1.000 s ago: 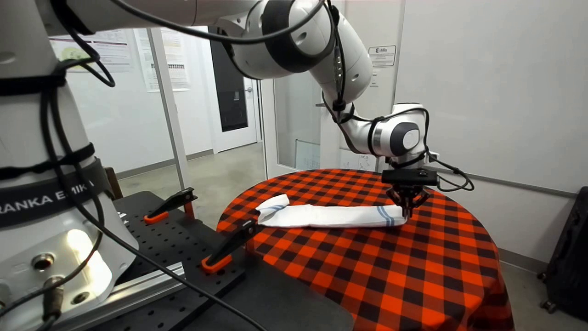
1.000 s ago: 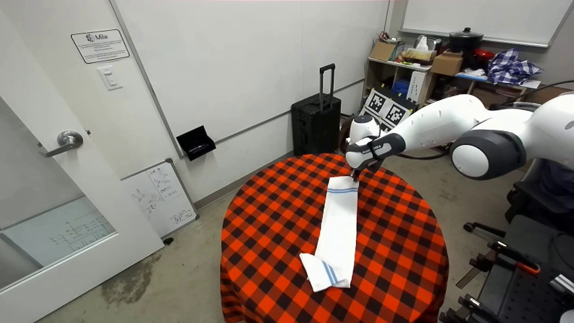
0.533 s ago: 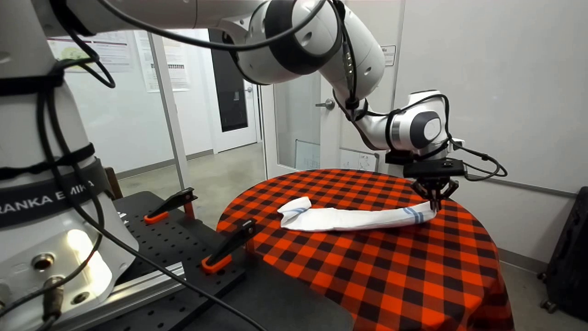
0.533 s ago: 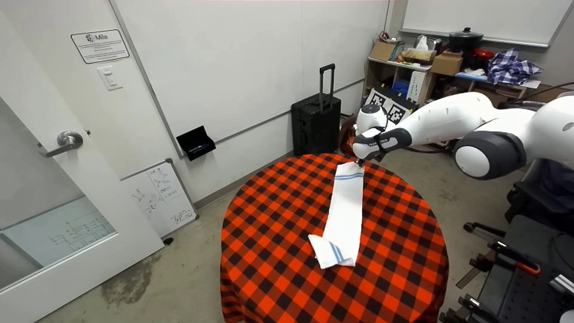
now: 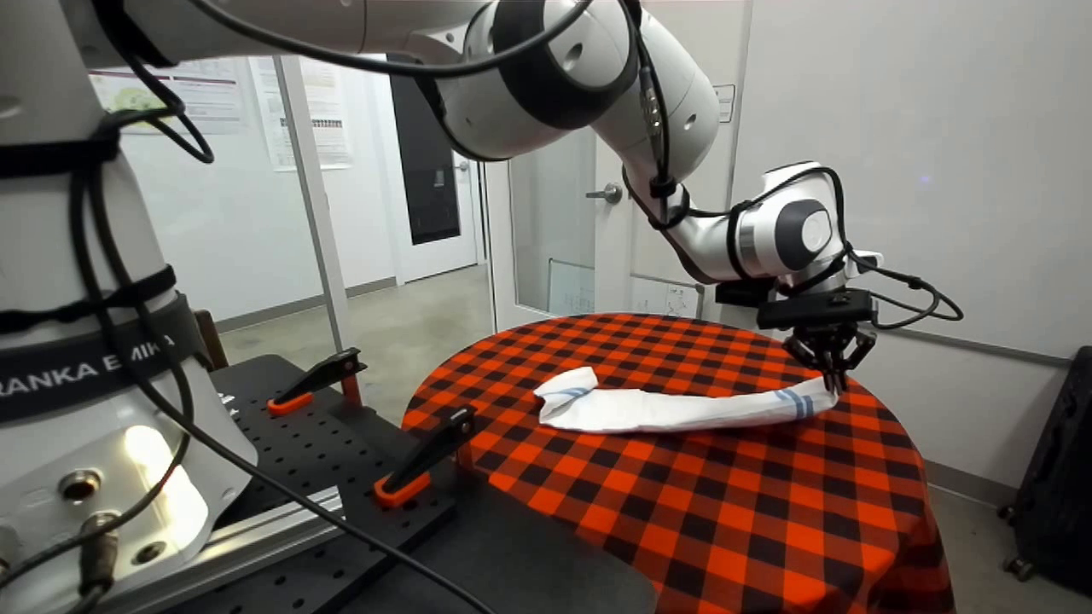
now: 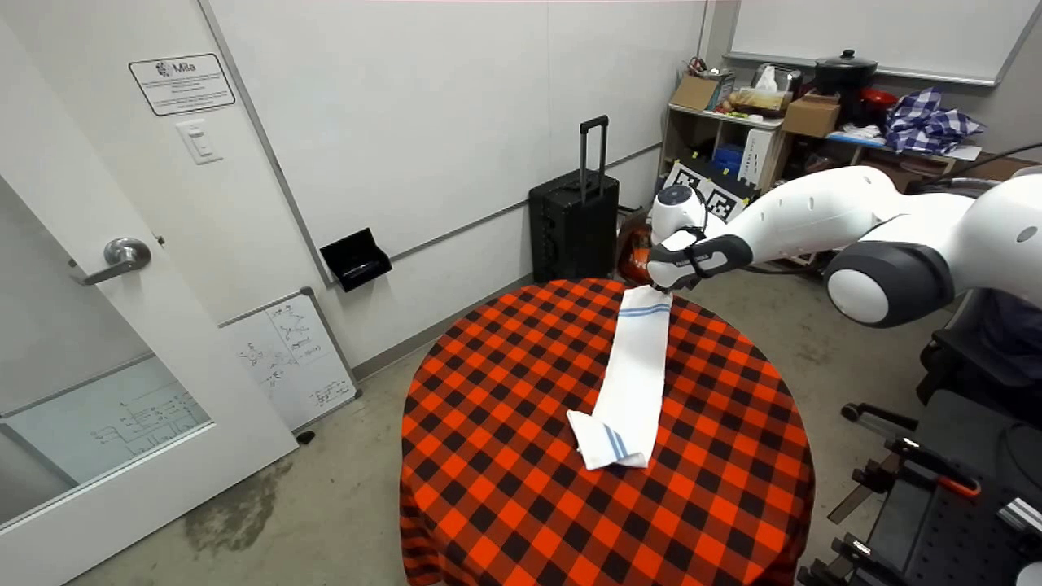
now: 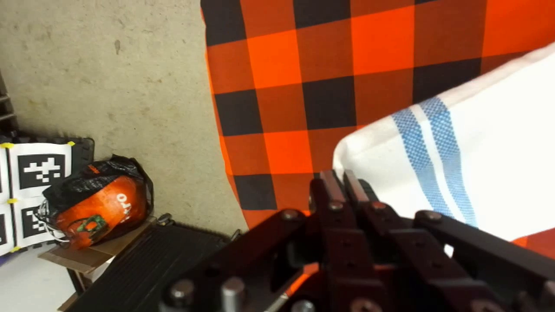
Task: Unfold the towel and lay it out on the table.
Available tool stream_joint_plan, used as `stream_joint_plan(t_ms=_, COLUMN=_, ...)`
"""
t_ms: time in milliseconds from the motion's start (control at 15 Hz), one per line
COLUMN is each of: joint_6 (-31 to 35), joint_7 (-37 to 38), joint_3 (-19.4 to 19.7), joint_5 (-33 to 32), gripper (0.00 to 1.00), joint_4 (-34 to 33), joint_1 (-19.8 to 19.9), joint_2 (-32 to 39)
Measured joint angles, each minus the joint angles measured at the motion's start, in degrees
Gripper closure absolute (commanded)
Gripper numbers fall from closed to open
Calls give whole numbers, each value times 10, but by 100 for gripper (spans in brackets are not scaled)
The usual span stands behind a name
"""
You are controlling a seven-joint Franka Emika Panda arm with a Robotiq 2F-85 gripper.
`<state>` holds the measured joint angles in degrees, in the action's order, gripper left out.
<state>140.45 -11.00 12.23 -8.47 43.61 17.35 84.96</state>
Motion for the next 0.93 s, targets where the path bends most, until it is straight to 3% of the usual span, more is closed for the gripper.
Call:
stream_joint_plan(t_ms=200, joint_6=0, joint_7=37, joint_3=12, joint_5=-7, gripper=99, joint_4=0, joint_1=-5, joint_2=0)
stream_joint_plan(t_ms=267, joint_6=0, joint_7=48, joint_3=15, joint_5=-7, gripper=71, joint_4=0, joint_1=-7, joint_2=0)
stream_joint_plan(t_ms=400, joint_6=-1, joint_7=74, joint_3=18, joint_5=-8, gripper=64, joint_4=0, joint_1=-10, joint_2=0)
stream_joint_plan(t_ms=933, joint_6=-3, joint_7=135, joint_3=5, joint_5=-2, gripper=5, joint_4=0, joint_1=-12, joint_2=1)
